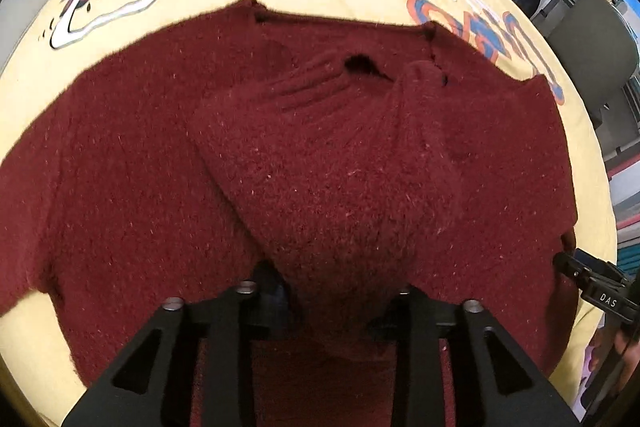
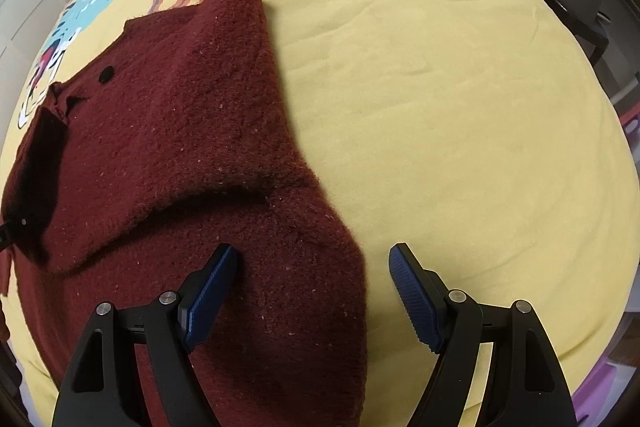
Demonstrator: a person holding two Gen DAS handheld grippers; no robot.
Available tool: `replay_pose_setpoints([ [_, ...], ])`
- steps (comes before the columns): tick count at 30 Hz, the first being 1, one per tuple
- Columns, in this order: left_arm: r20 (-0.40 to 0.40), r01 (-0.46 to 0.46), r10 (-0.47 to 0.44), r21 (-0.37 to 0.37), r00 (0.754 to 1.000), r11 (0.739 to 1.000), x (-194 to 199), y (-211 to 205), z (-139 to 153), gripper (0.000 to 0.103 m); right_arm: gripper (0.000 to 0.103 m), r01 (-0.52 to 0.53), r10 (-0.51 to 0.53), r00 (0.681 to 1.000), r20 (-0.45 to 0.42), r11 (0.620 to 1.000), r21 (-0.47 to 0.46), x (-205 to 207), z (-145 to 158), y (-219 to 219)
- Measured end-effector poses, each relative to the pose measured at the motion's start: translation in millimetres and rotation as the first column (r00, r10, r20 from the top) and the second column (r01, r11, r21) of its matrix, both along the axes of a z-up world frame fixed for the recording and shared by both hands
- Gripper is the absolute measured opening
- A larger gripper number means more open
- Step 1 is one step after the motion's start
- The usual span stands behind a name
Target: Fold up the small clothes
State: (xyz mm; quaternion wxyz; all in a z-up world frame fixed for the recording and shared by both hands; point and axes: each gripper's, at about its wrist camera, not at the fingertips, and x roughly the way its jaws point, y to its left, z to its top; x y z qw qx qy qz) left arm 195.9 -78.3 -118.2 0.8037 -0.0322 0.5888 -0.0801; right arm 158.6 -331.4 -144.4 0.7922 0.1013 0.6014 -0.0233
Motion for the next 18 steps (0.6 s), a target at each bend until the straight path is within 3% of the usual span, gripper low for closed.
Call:
replay_pose_setpoints([
  [1,0.006,0.004,-0.004,0.017,1.0,1.0,2,-2,2,0.044,0.08,-0.001,0.001,1.0,-0.001,1.0,0.0,0,0,1],
  [2,0.018,0.009,-0.01,0.045,1.0,0.999,6,-6,6,0.046,0.08,-0.001,0.001,1.0,-0.001,1.0,0.001,0,-1,1],
  [9,0.004,0.042,-0.043,0.125,0.999,0.991,17,-24,15,0.046,0.08,-0.003,0.003,1.0,-0.007,1.0,0.013,4,-4,3],
  [15,-0.054,0.113,-0.104,0.231,0.993,0.966,28,-47,6,0.051,0.08,-0.006,0.006,1.0,-0.013,1.0,0.019,7,-6,3],
  [16,-0.049,0.119,-0.111,0.225,0.993,0.967,26,-47,5,0.05,0.08,-0.005,0.005,1.0,-0.013,1.0,0.02,7,-6,3],
  [18,-0.035,0.115,-0.11,0.19,0.993,0.975,22,-41,7,0.031,0.08,-0.006,0.007,1.0,-0.011,1.0,0.021,5,-5,2],
])
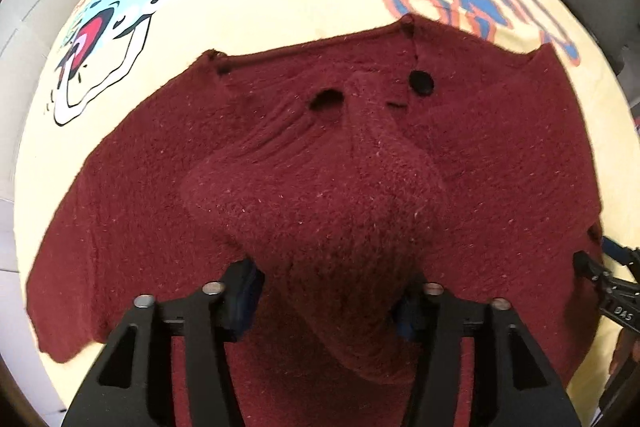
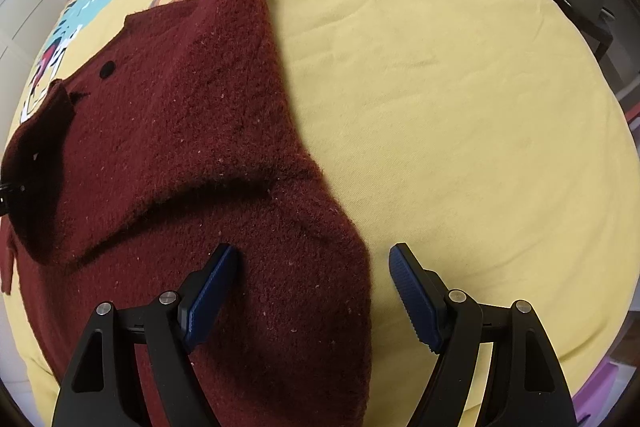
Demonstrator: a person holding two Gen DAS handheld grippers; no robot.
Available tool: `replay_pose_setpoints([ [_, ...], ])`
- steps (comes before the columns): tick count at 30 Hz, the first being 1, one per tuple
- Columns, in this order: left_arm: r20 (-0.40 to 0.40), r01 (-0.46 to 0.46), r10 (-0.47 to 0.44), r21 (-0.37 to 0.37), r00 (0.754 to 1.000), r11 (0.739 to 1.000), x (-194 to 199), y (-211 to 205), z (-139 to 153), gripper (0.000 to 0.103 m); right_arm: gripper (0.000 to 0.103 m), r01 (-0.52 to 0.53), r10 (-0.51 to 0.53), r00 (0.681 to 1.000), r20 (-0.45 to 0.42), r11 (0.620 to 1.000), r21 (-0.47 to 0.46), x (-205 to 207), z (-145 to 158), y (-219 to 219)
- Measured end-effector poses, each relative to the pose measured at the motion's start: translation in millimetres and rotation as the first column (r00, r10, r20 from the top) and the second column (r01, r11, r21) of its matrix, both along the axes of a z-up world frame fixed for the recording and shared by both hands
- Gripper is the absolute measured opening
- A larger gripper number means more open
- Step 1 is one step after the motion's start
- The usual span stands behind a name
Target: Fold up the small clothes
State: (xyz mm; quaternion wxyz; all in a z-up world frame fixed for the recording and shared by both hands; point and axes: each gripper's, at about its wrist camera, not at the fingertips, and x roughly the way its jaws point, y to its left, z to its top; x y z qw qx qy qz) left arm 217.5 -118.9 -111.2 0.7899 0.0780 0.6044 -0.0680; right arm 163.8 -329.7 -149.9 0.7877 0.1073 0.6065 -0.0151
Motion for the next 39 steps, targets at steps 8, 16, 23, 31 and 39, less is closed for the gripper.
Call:
replay_pose_setpoints([
  [8,0.062,-0.182,0.2,-0.221,0.978,0.958,-23,65,18,0.015,0.08,0.005,-0.005,1.0,-0.004,1.0,-0.012,5,3,-5],
  [16,-0.05,-0.36,0.365,-0.336,0.929,0.87,-58,109,-15,0.021,0.079,0.003,-0.003,1.0,-0.021,1.0,-0.027,9,-6,-2],
  [23,-0.064,-0.407,0.411,-0.338,0.909,0.849,-79,132,-11,0.048,0.08,-0.007,0.006,1.0,-0.027,0.999,-0.035,11,-6,1],
  [31,-0.062,-0.421,0.422,-0.278,0.905,0.863,-92,158,-8,0.064,0.08,-0.009,0.008,1.0,-0.029,0.999,-0.044,12,-4,4],
  [39,-0.037,-0.406,0.41,-0.245,0.911,0.88,-92,186,6,0.102,0.08,-0.039,0.038,0.999,-0.019,0.997,-0.071,11,10,17],
])
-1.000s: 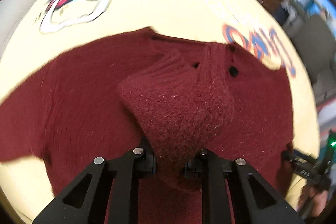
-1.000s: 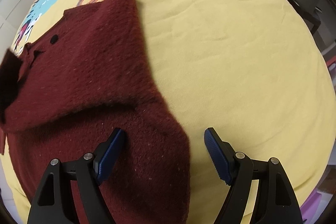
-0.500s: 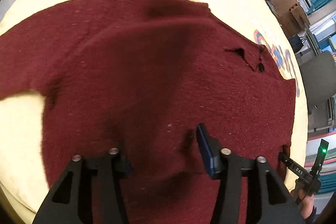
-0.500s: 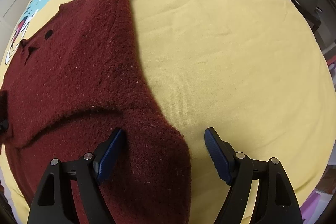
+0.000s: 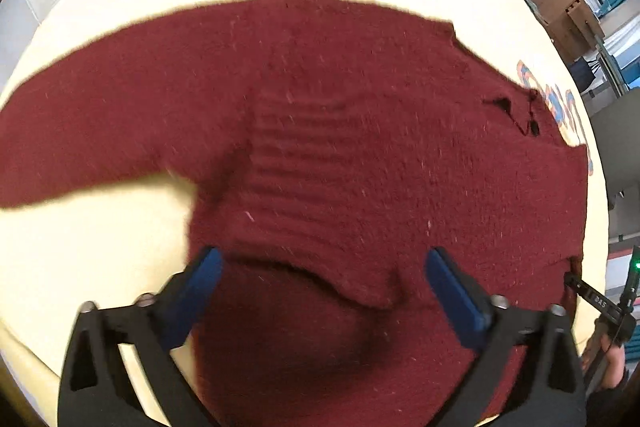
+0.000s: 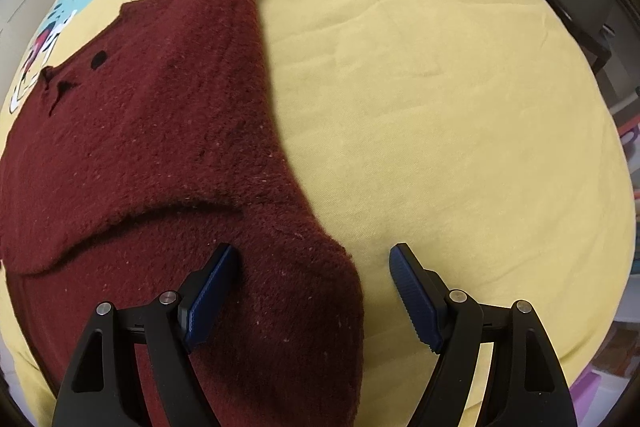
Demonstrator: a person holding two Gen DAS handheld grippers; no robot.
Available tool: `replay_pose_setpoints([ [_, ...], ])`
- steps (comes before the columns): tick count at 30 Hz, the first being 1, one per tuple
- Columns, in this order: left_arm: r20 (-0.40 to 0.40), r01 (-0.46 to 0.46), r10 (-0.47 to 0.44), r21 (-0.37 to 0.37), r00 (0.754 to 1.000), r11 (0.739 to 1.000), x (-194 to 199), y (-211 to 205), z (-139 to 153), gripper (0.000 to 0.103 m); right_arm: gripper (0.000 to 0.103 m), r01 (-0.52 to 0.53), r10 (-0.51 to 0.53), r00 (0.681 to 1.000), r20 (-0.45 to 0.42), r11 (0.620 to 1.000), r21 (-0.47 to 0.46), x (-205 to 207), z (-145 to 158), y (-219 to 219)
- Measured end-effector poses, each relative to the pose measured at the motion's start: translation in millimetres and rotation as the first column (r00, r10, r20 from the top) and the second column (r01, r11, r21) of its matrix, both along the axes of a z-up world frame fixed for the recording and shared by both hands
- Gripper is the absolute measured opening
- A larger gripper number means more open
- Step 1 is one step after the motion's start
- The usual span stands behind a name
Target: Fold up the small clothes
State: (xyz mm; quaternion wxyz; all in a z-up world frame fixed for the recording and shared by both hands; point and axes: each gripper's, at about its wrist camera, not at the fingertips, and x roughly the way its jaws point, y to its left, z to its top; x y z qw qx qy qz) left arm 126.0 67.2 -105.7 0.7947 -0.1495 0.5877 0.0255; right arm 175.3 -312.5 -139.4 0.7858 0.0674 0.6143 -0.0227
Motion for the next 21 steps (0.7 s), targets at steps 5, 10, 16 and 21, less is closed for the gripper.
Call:
replay_pose_setpoints([
  [5,0.005,-0.013,0.013,0.006,1.0,1.0,27,9,4,0.102,0.08,-0.017,0.017,1.0,0.023,1.0,-0.014,1,15,11],
  [10,-0.074,-0.026,0.028,0.026,0.997,0.999,55,7,-25,0.101,0.08,-0.041,0.042,0.999,0.028,0.999,-0.024,3,24,19],
  [16,-0.086,0.052,-0.043,0.113,0.995,0.992,64,-11,-40,0.063,0.08,-0.046,0.047,0.998,0.031,0.998,-0.043,-8,24,11],
  [21,-0.035,0.097,-0.094,0.127,0.995,0.987,61,-17,-29,0.02,0.08,-0.037,0.039,0.997,0.073,0.999,-0.021,10,36,4],
])
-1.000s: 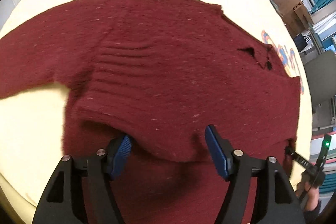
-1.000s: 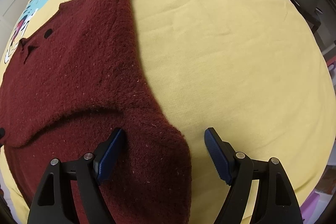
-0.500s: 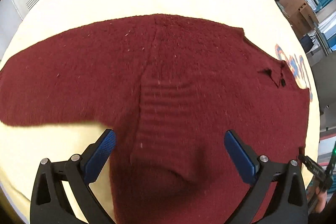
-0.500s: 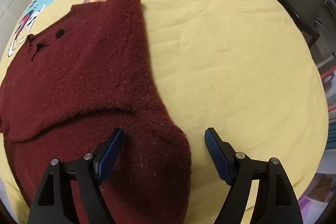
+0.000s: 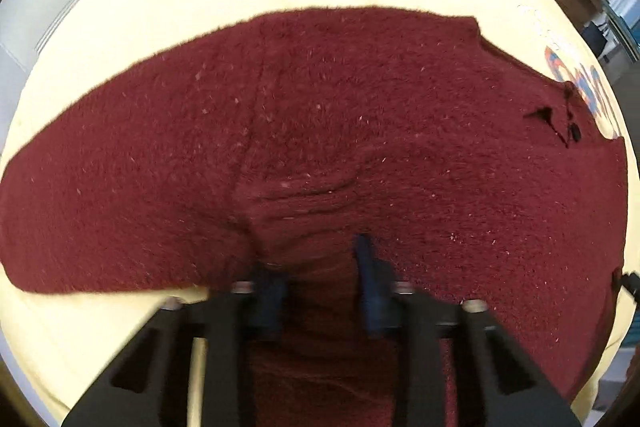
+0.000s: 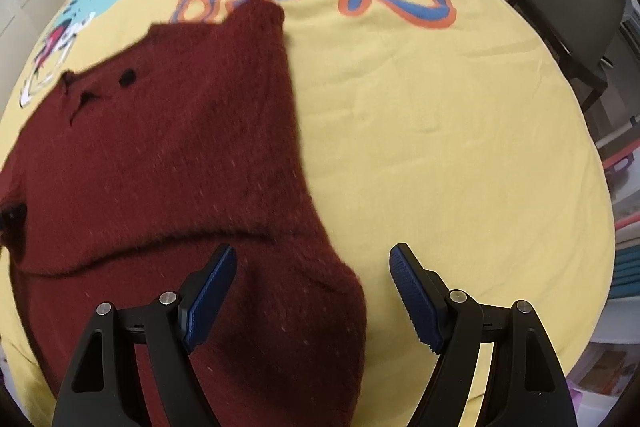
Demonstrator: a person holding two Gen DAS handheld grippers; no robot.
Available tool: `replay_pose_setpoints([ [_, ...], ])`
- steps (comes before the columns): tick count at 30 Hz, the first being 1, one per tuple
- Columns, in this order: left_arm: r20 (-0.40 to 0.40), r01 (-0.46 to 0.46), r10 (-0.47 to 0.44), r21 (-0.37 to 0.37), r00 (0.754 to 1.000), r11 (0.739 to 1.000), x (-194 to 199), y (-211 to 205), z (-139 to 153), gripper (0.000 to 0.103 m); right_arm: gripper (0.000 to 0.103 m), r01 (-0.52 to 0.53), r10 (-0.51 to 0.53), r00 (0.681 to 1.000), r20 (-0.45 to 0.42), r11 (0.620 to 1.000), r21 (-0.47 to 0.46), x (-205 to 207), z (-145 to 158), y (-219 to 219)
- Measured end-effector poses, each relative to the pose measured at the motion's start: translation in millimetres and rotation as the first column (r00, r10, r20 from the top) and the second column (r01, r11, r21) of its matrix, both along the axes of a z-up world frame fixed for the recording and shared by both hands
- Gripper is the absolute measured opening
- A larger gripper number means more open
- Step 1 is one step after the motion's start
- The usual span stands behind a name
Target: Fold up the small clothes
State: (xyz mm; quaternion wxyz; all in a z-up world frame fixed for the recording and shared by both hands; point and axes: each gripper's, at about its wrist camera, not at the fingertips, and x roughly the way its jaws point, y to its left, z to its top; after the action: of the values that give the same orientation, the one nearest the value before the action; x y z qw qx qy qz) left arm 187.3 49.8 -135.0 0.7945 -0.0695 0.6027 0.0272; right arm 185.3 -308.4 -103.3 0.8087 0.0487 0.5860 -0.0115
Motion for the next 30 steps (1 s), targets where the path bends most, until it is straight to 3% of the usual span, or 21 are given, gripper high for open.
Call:
replay_pose_setpoints([
  [11,0.089,0.058,-0.054,-0.046,0.995,0.997,-19,12,33,0.012,0.08,-0.011,0.012,1.0,0.025,1.0,-0.004,56,7,13],
  [17,0.066,0.034,-0.026,-0.122,0.998,0.992,-9,25,37,0.013,0.08,-0.038,0.038,0.999,0.008,0.999,0.011,54,-6,22],
  [22,-0.011,0.045,-0.047,-0.143,0.999,0.989,-4,21,24,0.013,0.08,-0.019,0.019,1.0,-0.009,1.0,0.005,53,-12,16],
  [26,-0.012,0.081,-0.083,-0.125,0.996,0.989,1,13,20,0.009,0.08,-0.007,0.007,1.0,-0.002,1.0,0.002,61,-9,7],
  [30,0.041,0.101,-0.097,-0.097,0.994,0.99,1,9,35,0.007,0.08,0.004,-0.003,1.0,-0.003,1.0,0.022,79,-11,-1],
])
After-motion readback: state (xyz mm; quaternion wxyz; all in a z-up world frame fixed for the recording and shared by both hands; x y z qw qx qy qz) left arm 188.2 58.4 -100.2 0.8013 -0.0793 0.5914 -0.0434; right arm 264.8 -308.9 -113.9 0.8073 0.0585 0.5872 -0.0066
